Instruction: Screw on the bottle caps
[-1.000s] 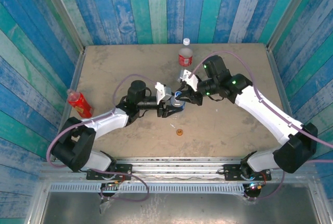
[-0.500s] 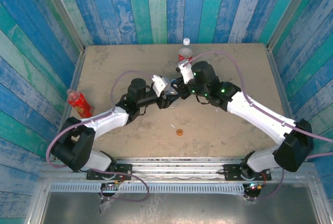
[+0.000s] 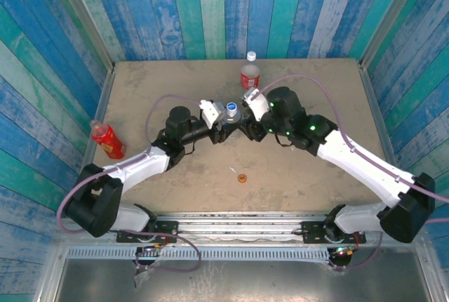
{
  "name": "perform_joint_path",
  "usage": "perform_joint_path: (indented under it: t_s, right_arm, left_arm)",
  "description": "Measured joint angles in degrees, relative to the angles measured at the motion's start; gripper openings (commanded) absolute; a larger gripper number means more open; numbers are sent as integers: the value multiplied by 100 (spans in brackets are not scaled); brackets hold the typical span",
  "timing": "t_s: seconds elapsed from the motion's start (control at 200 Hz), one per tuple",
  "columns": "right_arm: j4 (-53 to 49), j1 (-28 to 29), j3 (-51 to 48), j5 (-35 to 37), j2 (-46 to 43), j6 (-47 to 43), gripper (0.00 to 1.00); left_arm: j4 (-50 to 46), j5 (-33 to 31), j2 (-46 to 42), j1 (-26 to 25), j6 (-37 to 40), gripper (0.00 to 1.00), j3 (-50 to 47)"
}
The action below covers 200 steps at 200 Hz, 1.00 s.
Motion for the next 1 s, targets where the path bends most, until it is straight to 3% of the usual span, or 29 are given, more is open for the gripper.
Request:
perform_joint_path:
  t_s: [0.26,0.556,0.866,1.001]
  right_arm:
    - [-136,-503,-79,-1480,-472,-1237,57]
    - [-466,-573,286,-3080,-79,-2114,56]
    - [-772,-557,649,-3589,343,-2398,26]
    - [-833,-557,660,-3585,367,-2461,23]
  left_arm:
    - [-70,1147,-107,2,450,65,-221]
    - [-426,2015,-446,2,804,65,-254]
    - [-684,2363,-446,11,837,65,-111]
    - [-737,2295,-446,9,809,64,-109]
